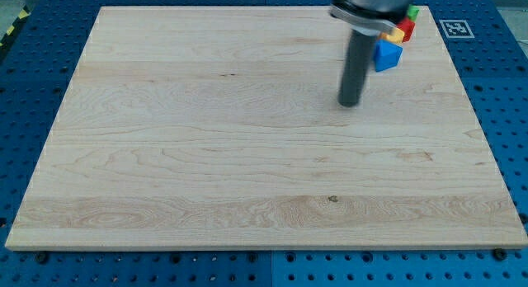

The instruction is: Point your arm at green star

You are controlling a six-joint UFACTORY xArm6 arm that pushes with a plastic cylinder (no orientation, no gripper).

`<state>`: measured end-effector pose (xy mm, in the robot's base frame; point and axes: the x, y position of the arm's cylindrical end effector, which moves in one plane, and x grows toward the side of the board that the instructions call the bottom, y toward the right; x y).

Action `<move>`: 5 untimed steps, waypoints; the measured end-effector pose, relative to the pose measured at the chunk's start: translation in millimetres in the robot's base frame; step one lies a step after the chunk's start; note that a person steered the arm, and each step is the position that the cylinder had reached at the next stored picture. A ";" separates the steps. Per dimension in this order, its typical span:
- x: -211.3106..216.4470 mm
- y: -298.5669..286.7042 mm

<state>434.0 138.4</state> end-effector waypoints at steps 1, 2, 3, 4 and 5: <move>27.2 60.4; 27.9 129.3; 8.1 183.2; -44.2 205.1; -57.2 206.0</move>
<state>376.8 344.4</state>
